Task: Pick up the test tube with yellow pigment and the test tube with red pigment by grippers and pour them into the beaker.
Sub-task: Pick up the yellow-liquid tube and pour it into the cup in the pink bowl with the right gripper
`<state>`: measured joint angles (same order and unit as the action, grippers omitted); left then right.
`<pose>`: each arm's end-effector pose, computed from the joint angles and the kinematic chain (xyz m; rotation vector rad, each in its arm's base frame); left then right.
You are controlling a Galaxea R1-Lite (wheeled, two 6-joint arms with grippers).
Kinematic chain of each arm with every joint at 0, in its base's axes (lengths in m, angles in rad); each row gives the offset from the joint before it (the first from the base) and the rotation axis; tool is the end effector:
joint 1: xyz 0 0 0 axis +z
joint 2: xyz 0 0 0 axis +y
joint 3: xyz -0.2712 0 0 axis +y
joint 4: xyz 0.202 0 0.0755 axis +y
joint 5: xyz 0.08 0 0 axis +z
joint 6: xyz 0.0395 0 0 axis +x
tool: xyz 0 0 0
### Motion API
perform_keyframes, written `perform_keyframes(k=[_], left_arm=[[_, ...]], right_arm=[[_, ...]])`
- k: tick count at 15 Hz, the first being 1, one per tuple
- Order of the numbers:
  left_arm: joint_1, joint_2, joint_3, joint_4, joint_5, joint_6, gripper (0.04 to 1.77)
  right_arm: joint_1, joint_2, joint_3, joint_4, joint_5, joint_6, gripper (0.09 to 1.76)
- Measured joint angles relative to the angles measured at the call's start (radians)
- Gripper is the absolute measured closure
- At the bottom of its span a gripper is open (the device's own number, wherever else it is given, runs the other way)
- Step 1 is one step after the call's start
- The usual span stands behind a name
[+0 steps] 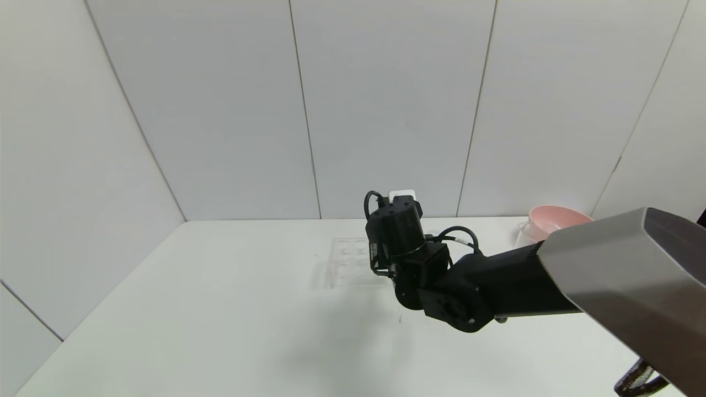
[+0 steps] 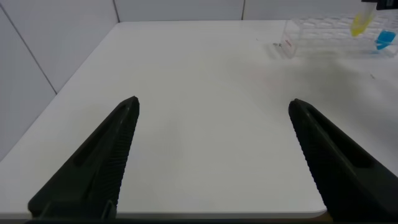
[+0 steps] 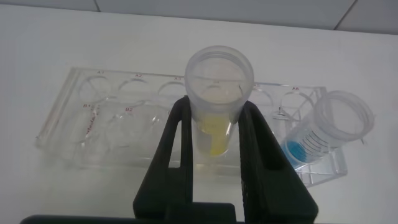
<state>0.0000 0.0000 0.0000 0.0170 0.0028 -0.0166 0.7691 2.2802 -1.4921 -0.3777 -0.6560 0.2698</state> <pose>0.0503 0.0001 0.0735 -0.0166 0.0170 0.0029 0.3578 0.3128 0.0714 -0.0011 0.3219 0.0685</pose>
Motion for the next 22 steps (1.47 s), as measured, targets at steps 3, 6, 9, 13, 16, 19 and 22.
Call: perform_keyframes(k=[3,6,9,13,16,19,22], left_arm=[[0.000,0.000,0.000,0.000,0.000,0.000,0.09],[0.000,0.000,0.000,0.000,0.000,0.000,0.09],[0.000,0.000,0.000,0.000,0.000,0.000,0.09],[0.000,0.000,0.000,0.000,0.000,0.000,0.09],[0.000,0.000,0.000,0.000,0.000,0.000,0.09],[0.000,0.000,0.000,0.000,0.000,0.000,0.09],[0.000,0.000,0.000,0.000,0.000,0.000,0.09]], right_arm=[[0.013,-0.051,-0.021,0.054,0.000,-0.006,1.35],[0.026,-0.092,-0.029,0.061,-0.005,-0.015,1.35],[0.030,-0.113,-0.026,0.061,-0.010,-0.016,1.35],[0.030,-0.127,-0.010,0.060,-0.012,-0.015,1.35],[0.031,-0.153,0.035,0.059,-0.010,-0.015,1.35],[0.026,-0.224,0.153,0.060,0.022,-0.018,1.35],[-0.005,-0.353,0.326,0.059,0.121,-0.040,1.35]])
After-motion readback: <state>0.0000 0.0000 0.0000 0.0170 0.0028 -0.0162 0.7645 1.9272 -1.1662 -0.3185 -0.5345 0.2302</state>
